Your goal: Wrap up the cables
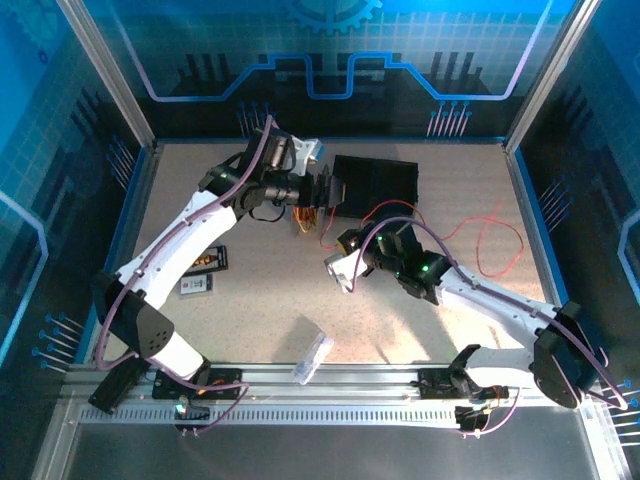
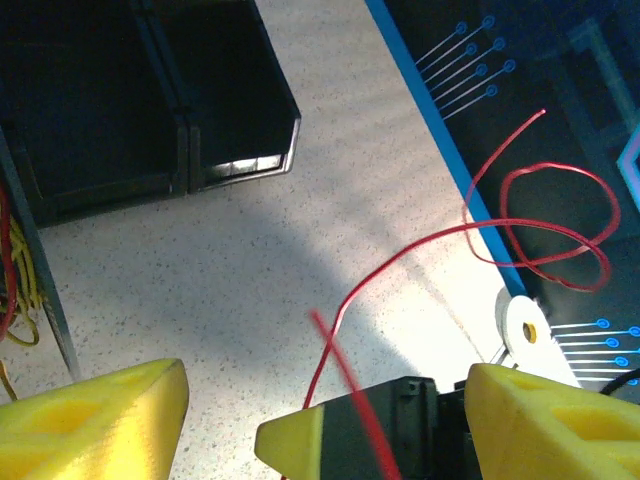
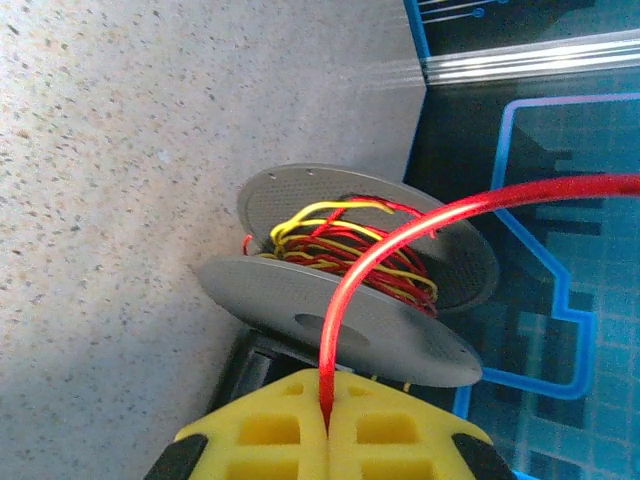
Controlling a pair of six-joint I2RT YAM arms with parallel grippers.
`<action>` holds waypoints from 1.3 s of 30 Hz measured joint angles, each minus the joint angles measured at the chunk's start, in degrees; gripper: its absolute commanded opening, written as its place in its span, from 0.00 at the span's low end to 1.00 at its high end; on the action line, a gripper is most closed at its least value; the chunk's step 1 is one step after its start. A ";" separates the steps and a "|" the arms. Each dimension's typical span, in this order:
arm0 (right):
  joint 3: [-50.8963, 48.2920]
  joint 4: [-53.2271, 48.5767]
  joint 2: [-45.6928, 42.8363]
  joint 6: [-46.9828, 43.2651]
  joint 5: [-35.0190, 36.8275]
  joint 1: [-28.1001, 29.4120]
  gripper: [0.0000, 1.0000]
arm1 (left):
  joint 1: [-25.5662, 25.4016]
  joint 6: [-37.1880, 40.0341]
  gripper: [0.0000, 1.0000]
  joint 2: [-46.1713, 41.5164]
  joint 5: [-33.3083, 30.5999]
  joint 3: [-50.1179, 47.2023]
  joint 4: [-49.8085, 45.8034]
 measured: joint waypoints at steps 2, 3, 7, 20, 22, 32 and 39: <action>0.00 0.61 -0.13 -0.42 0.61 0.00 0.00 | -0.87 1.14 0.69 1.42 -0.22 1.90 -1.57; 0.00 0.74 -0.15 -0.59 0.92 0.00 0.00 | -1.46 1.86 0.65 2.08 -0.59 2.78 -2.16; 0.00 0.81 -0.13 -0.98 1.44 0.04 0.00 | -3.58 3.85 0.57 4.35 -2.05 5.46 -4.24; -0.02 0.07 -0.13 -1.01 1.62 0.37 0.00 | -4.74 4.94 0.63 5.62 -2.99 6.47 -5.44; -0.02 0.04 -0.13 -0.98 1.62 0.37 0.00 | -4.96 5.09 0.64 5.62 -3.06 6.54 -5.70; 0.00 -1.11 0.48 -0.74 1.62 0.37 0.00 | -10.45 7.28 0.63 5.64 -9.38 9.57 -10.84; 0.00 -1.44 0.79 0.13 1.60 0.37 0.00 | -12.83 9.09 0.25 7.15 -14.34 11.47 -14.03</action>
